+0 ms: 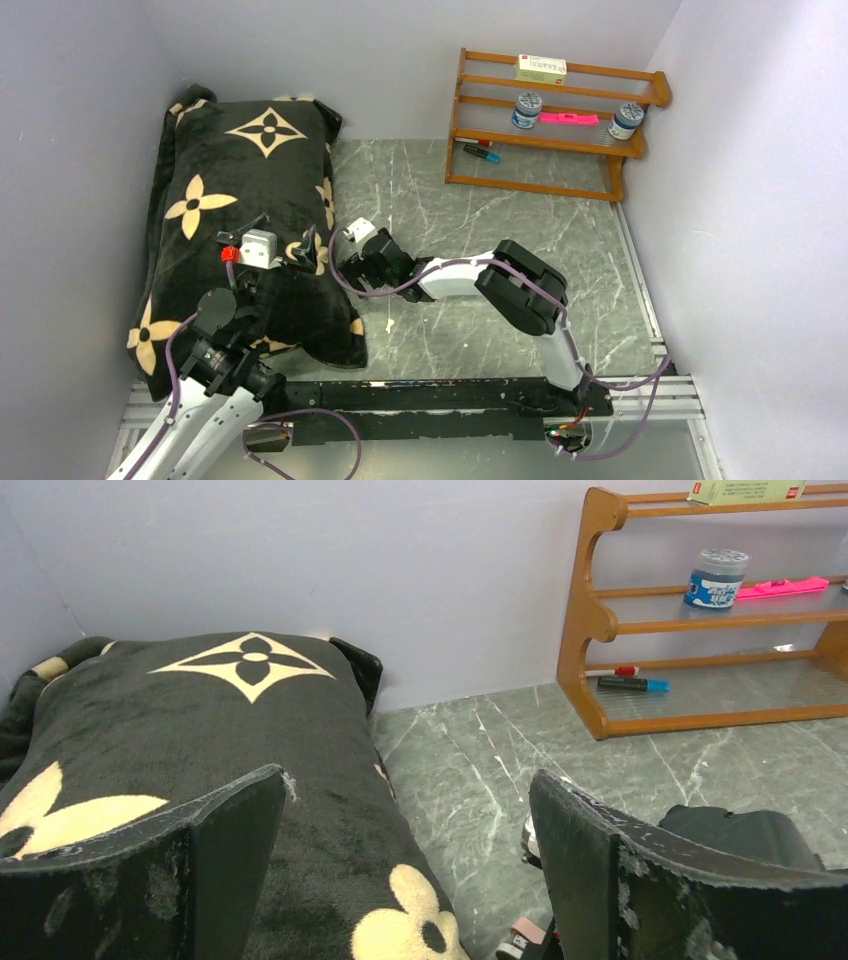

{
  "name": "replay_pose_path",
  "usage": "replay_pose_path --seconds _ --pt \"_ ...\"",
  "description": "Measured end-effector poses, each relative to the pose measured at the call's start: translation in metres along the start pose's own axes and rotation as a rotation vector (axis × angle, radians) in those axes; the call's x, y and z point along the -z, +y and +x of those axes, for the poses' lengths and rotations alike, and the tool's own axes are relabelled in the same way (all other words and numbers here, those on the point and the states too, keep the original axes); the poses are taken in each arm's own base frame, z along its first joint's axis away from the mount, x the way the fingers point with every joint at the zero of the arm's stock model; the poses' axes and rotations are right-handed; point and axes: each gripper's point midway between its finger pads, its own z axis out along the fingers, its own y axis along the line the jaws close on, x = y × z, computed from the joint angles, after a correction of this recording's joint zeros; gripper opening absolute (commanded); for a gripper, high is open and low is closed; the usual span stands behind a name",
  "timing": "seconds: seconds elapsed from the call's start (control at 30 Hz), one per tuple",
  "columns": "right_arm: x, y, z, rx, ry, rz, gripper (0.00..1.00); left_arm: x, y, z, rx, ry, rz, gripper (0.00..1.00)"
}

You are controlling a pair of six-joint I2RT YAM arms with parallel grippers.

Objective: Remove the pillowcase from the pillow
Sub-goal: Move the distractor to the center of the board.

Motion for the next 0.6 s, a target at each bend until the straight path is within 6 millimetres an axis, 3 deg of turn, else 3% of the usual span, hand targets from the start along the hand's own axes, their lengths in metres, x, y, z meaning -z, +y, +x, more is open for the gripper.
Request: replay_pose_path --seconds 0.17,0.33,0.47,0.6 --pt "-0.015 -0.004 -0.003 0.015 -0.049 0.033 1.00 0.000 -0.001 0.000 0.000 -0.001 0.007 0.97" --pt "-0.016 -0.021 -0.001 -0.032 -0.123 0.110 1.00 0.000 -0.003 -0.001 -0.001 -0.003 0.016 0.97" --pt "-0.013 -0.049 0.004 -0.112 -0.173 0.193 1.00 0.000 -0.004 -0.001 -0.001 -0.005 0.027 0.97" --pt "-0.002 -0.098 0.013 -0.191 -0.199 0.302 1.00 0.000 -0.006 -0.001 -0.001 -0.006 0.033 0.97"
